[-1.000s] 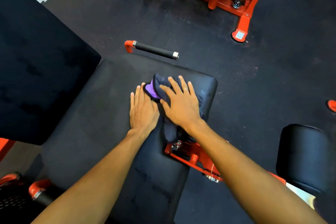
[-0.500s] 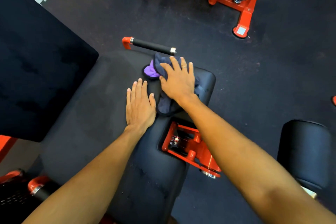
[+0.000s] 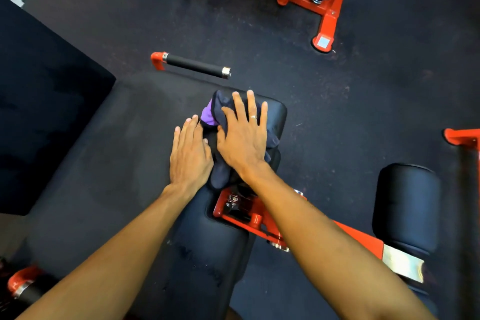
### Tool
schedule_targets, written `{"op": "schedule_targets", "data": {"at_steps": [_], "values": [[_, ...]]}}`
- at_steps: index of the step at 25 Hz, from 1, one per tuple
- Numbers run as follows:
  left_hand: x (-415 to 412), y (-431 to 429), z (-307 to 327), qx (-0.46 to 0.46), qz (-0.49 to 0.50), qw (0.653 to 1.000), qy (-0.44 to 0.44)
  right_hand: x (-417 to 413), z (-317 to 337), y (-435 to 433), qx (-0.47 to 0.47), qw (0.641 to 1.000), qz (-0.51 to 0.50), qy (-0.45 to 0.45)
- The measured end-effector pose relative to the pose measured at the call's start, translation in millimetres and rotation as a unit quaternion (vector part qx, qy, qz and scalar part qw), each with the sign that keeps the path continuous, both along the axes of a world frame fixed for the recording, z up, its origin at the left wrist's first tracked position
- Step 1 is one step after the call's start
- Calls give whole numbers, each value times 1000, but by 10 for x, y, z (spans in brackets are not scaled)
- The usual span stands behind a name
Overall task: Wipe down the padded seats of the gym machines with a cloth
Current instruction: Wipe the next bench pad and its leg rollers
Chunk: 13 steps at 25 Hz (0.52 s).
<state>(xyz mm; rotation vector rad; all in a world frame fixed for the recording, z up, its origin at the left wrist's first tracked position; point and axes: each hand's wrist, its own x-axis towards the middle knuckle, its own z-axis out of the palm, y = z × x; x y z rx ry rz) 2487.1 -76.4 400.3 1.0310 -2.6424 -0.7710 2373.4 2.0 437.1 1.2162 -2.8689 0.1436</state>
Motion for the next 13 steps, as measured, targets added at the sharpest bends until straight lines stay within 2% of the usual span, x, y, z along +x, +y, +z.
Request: {"op": "schedule_targets", "data": {"at_steps": [3,6,7,9,11,13], "values": [[-125,33,-35,-3,-28,1000,0,-172,-38,206,-44,993,-105,-25],[-167,41,-49,-9,-37,999,1,149,-74,419,-88,970,-218,-63],[-175,46,-46,-5,-36,999,2,304,-76,423,-67,973,-214,-59],[-174,44,-30,10,-29,1000,6,474,-60,368,-19,989,-139,-42],[-163,38,-24,16,-22,1000,9,274,-65,317,-16,996,-81,-33],[-154,52,-19,14,-18,1000,13,-47,-112,297,-45,991,-120,-35]]}}
